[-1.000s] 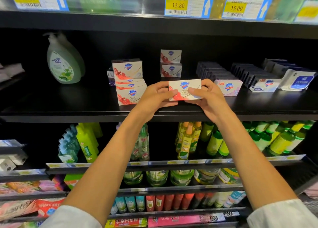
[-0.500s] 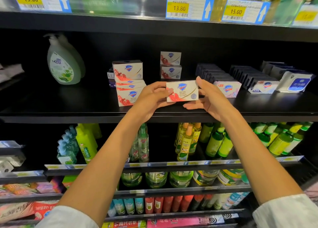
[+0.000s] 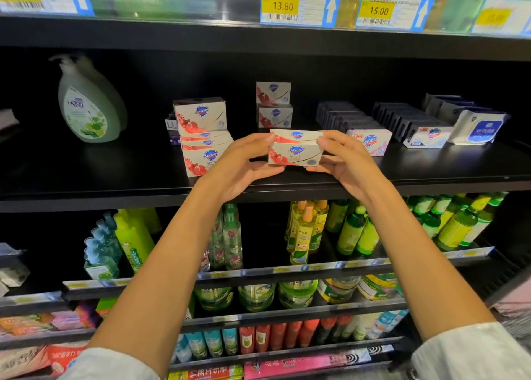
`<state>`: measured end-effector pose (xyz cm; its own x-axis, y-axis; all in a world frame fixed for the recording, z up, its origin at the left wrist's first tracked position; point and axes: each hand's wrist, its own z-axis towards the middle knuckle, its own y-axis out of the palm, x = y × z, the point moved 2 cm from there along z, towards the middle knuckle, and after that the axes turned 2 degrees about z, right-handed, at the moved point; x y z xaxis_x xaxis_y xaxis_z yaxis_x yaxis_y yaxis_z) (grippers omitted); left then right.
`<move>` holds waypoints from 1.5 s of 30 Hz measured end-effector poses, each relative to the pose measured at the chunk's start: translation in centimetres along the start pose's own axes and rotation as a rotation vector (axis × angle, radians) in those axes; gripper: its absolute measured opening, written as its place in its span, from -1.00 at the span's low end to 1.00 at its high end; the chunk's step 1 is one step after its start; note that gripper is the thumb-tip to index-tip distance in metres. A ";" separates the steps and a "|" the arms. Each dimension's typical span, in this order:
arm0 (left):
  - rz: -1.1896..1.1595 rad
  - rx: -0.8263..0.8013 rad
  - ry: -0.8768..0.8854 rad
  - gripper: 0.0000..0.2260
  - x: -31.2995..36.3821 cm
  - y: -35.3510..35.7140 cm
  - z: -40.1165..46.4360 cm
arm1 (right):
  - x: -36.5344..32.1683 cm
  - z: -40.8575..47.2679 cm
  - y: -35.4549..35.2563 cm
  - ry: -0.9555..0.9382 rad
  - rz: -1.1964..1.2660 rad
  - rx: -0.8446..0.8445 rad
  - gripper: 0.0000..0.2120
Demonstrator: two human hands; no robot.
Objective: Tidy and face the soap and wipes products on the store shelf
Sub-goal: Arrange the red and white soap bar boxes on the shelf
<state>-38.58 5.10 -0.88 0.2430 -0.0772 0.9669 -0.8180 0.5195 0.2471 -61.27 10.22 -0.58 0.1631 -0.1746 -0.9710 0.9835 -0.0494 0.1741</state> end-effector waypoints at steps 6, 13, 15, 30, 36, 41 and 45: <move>-0.032 0.030 -0.015 -0.67 -0.2 -0.2 0.4 | 0.2 0.3 -0.5 -0.028 -0.026 -0.050 -0.65; -0.083 0.056 -0.007 -0.73 -0.2 -0.3 0.2 | 0.2 0.4 -0.4 -0.005 0.001 -0.061 -0.65; -0.067 0.058 0.003 -0.70 -0.1 -0.2 0.2 | 0.2 0.4 -0.3 0.005 -0.008 -0.059 -0.65; -0.064 0.023 -0.038 -0.49 -0.2 -0.3 0.3 | 0.4 0.3 -0.9 -0.090 -0.052 -0.037 -0.63; -0.010 0.012 -0.034 -0.61 -0.2 -0.3 0.2 | 0.6 0.4 -1.0 -0.115 -0.075 -0.051 -0.62; 0.061 0.052 0.020 -0.63 -0.4 -0.4 0.3 | 0.5 0.2 -0.9 -0.101 -0.075 -0.103 -0.57; 0.102 0.057 0.052 -0.60 -0.4 -0.6 0.3 | 0.3 0.2 -0.7 -0.046 -0.015 -0.116 -0.48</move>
<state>-38.33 4.55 -1.43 0.1827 0.0187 0.9830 -0.8679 0.4729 0.1523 -61.90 9.96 -0.99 0.1467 -0.2196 -0.9645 0.9888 0.0613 0.1364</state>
